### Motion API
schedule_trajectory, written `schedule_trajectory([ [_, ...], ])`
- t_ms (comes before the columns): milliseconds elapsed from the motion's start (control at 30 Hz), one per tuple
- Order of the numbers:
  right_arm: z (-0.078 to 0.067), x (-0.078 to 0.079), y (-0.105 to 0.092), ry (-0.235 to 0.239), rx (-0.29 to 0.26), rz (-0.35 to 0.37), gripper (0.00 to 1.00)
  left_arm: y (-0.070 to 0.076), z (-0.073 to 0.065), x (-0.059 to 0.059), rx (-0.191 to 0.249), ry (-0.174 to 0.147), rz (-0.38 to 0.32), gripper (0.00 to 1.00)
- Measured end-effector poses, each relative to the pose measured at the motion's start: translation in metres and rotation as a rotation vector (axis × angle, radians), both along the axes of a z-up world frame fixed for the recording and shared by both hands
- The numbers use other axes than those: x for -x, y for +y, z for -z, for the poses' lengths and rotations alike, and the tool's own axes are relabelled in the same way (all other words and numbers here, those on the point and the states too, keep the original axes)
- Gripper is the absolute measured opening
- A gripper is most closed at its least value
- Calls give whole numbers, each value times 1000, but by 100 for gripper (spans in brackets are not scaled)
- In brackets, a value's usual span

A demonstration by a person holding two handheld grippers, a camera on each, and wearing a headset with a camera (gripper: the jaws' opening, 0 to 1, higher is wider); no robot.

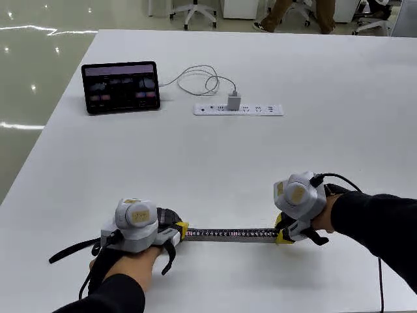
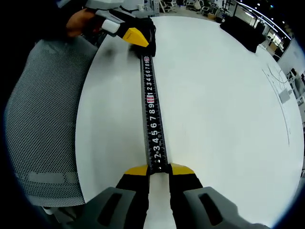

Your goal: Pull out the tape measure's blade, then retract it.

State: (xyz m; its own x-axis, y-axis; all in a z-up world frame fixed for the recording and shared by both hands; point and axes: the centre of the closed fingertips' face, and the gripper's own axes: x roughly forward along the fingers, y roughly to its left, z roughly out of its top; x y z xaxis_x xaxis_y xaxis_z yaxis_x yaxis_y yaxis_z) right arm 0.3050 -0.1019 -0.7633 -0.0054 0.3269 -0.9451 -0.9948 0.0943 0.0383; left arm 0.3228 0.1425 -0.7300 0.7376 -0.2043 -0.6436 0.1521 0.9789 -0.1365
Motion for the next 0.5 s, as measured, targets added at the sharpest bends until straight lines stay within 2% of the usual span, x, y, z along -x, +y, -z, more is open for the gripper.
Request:
schedule_trajectory([
  [500, -1, -1, 15, -8, -33, 6, 11, 0, 0, 0, 1, 2, 0, 60],
])
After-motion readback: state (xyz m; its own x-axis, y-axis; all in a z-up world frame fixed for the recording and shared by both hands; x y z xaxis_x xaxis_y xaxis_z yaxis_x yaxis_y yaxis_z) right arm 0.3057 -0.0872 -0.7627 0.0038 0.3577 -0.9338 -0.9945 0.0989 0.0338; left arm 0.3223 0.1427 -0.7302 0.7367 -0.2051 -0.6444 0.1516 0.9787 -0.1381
